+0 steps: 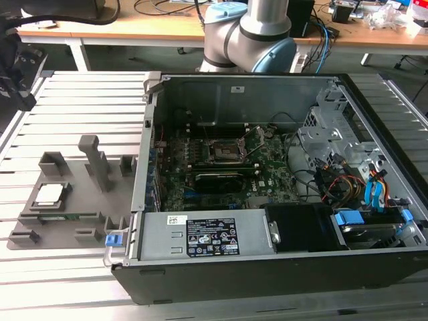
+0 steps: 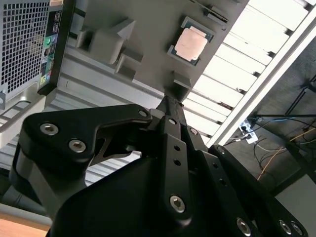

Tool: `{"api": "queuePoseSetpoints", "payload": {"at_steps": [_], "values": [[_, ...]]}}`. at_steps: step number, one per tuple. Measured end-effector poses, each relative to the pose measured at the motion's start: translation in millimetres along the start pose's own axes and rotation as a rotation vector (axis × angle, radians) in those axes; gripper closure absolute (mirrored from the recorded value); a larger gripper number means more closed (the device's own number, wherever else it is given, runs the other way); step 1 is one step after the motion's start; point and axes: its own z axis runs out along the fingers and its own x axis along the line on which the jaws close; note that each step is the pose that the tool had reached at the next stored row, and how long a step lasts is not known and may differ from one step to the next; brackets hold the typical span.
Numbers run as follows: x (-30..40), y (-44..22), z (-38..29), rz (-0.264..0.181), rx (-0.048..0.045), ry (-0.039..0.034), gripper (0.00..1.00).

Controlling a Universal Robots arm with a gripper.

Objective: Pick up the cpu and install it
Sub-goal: 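Reach for the cpu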

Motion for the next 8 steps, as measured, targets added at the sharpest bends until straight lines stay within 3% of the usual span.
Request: {"api": "queuePoseSetpoints", "payload": {"at_steps": [6,8], "values": [[15.1,-1.2,0.5,0.0,0.0,0.0,0.89],[23.9,-1.8,0.5,0.0,0.0,0.0,0.89]]}}
